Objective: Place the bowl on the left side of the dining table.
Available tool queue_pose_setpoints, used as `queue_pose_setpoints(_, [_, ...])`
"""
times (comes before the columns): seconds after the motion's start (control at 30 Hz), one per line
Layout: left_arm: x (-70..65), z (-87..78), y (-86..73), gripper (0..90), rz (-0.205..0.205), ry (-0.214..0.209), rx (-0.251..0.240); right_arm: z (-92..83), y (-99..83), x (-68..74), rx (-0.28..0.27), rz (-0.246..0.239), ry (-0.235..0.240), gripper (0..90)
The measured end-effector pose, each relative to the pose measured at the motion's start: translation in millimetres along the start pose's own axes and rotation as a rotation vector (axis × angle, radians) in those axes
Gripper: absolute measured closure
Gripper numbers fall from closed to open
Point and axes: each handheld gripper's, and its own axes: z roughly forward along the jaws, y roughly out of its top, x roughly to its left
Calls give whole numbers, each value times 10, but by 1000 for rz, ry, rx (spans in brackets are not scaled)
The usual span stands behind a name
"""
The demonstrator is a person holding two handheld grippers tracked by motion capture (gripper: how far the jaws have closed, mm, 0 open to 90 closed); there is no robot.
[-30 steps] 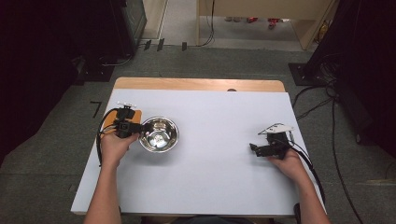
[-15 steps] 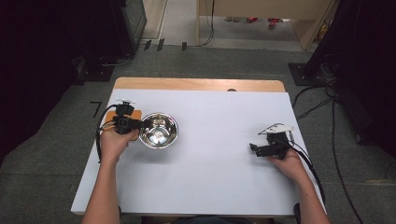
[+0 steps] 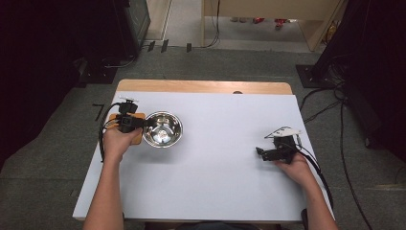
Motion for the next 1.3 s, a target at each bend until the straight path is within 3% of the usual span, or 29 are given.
queue_pose_setpoints(0.8, [150,-78,-48,855,-28,49,-15,0,0,-1,0,0,0,48])
queue_pose_setpoints(1.3, [286,-207,-94,855,-70,60,-45,0,0,0,0,0,1,48])
